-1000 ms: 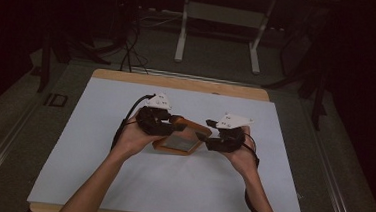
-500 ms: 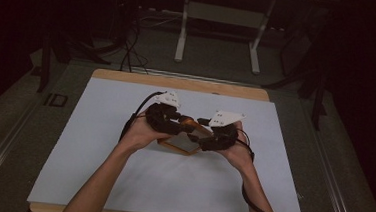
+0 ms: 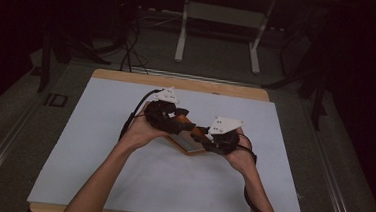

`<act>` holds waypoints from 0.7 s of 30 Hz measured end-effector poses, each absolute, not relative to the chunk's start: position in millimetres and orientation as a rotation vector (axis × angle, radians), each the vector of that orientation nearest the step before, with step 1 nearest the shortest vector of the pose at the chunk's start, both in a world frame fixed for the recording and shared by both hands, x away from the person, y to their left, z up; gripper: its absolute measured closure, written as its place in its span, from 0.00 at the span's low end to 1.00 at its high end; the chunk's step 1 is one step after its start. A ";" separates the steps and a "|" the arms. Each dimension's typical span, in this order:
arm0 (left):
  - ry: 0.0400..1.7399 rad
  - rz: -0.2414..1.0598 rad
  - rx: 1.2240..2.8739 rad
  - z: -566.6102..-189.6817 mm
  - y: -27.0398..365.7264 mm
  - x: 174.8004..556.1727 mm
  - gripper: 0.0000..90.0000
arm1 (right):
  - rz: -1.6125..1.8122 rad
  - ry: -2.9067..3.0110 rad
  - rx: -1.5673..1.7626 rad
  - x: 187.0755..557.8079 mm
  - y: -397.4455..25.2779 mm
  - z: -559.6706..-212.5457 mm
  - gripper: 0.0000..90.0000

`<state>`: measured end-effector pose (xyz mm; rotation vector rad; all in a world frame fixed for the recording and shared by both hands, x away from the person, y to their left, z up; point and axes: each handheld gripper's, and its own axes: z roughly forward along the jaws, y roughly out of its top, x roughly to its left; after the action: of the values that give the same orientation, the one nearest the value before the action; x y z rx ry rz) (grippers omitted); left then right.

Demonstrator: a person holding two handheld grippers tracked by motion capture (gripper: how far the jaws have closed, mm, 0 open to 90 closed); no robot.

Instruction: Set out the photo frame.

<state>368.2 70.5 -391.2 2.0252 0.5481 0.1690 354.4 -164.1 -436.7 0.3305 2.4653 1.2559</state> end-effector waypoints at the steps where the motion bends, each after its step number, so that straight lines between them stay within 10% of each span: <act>1: 0.547 0.171 2.016 -391.3 73.3 367.4 0.46 | 1.253 2.464 0.325 353.8 -164.7 -436.7 0.75; 21: 0.683 0.132 1.841 -450.5 126.9 369.7 0.33 | 1.283 2.447 0.371 348.1 -190.9 -444.6 0.76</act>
<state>369.7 126.9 -450.5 1.8411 0.6825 0.1323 348.1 -190.9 -444.6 0.3711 2.4469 1.2830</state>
